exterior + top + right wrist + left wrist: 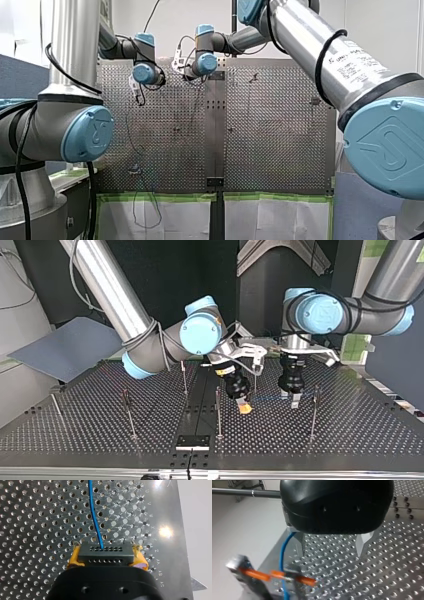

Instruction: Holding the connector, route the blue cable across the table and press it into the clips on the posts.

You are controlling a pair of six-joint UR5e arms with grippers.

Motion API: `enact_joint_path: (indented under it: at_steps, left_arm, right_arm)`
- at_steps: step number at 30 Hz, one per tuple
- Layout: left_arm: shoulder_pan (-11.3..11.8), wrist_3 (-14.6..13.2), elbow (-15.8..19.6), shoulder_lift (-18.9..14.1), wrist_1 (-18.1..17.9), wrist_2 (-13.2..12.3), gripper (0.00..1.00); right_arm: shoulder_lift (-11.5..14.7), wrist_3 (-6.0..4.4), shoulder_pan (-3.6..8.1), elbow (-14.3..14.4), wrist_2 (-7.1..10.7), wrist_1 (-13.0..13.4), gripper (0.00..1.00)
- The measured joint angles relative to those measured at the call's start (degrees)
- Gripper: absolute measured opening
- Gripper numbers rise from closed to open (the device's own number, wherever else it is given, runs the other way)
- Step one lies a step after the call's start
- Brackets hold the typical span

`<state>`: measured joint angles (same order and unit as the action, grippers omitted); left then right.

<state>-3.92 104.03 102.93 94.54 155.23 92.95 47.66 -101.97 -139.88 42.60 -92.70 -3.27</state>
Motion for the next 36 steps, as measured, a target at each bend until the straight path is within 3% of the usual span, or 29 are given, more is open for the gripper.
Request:
enact_joint_path:
  at_steps: [6, 8, 9, 10, 11, 12, 14, 15, 16, 25, 36]
  left_arm:
    - [0.22, 0.00, -0.02, 0.30, -0.65, 1.29, 0.96]
    - [0.24, 0.02, -0.03, 0.30, -0.78, 1.88, 0.73]
    - [0.23, 0.02, -0.03, 0.29, -0.82, 2.14, 0.73]
    - [0.22, 0.02, -0.03, 0.30, -0.85, 2.54, 0.62]
    - [0.22, 0.04, -0.03, 0.31, -0.86, 2.84, 0.44]
    - [0.22, 0.05, -0.03, 0.31, -0.87, 3.10, 0.44]
    - [0.17, 0.08, -0.03, 0.31, -0.93, 3.52, 0.15]
    - [0.15, 0.10, -0.03, 0.30, -0.96, 3.63, 0.15]
    - [0.14, 0.13, -0.03, 0.29, -0.99, 3.72, 0.00]
    - [0.11, 0.70, 0.01, 0.30, -0.60, 4.18, 0.00]
    - [-0.56, 0.29, 4.17, -0.10, 0.21, 8.39, 0.00]
  right_arm:
    - [-0.01, 0.00, 0.00, 0.00, 0.07, -0.10, 0.00]
    - [-0.02, 0.00, 0.00, 0.00, 0.10, -0.12, 0.00]
    - [-0.02, 0.00, 0.00, 0.00, 0.11, -0.13, 0.00]
    - [-0.01, 0.00, 0.00, 0.00, 0.13, -0.14, 0.00]
    - [-0.01, 0.00, 0.00, 0.00, 0.13, -0.15, 0.00]
    - [0.00, 0.00, 0.00, 0.00, 0.13, -0.14, 0.00]
    - [0.00, -0.03, 0.00, 0.00, 0.14, -0.15, 0.00]
    - [0.01, -0.04, 0.00, 0.00, 0.14, -0.15, 0.00]
    - [0.01, -0.05, 0.00, 0.00, 0.15, -0.15, 0.00]
    - [0.02, -0.94, 0.01, 0.00, 0.90, -0.19, 0.00]
    - [-0.02, -0.81, -0.36, 2.98, 0.95, -0.08, 0.00]
